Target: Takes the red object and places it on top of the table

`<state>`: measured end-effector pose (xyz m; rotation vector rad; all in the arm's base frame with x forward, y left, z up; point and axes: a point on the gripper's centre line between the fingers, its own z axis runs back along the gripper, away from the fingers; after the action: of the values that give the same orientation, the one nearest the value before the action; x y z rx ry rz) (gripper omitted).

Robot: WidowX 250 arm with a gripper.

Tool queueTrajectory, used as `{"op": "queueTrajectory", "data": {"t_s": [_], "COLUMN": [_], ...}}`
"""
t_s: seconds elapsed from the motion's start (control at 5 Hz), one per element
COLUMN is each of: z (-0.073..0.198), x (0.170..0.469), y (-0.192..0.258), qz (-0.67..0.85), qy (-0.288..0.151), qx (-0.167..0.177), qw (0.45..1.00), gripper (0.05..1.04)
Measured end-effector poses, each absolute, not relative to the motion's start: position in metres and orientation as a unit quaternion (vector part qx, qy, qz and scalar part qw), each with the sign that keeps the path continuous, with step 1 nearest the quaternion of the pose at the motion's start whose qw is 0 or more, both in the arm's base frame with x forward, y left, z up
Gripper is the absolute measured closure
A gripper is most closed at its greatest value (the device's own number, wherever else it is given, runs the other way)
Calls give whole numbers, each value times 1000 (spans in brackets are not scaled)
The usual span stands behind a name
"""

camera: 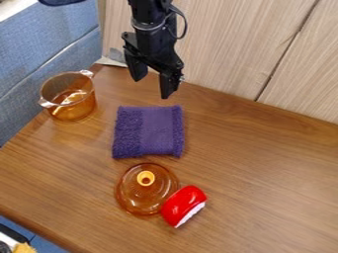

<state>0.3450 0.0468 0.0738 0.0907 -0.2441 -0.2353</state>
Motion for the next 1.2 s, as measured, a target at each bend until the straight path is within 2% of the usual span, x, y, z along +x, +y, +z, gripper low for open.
{"op": "queueTrajectory", "data": {"t_s": [0.4, 0.6, 0.8, 1.2], "z": [60, 56, 61, 39], "x": [335, 326, 311, 263], "y": [41, 22, 1, -52], "qz": [-130, -157, -173, -232], "qy": [-90, -73, -74, -48], "qx": [27, 15, 19, 11], "qw": [987, 985, 982, 971], "gripper": [83, 84, 83, 83]}}
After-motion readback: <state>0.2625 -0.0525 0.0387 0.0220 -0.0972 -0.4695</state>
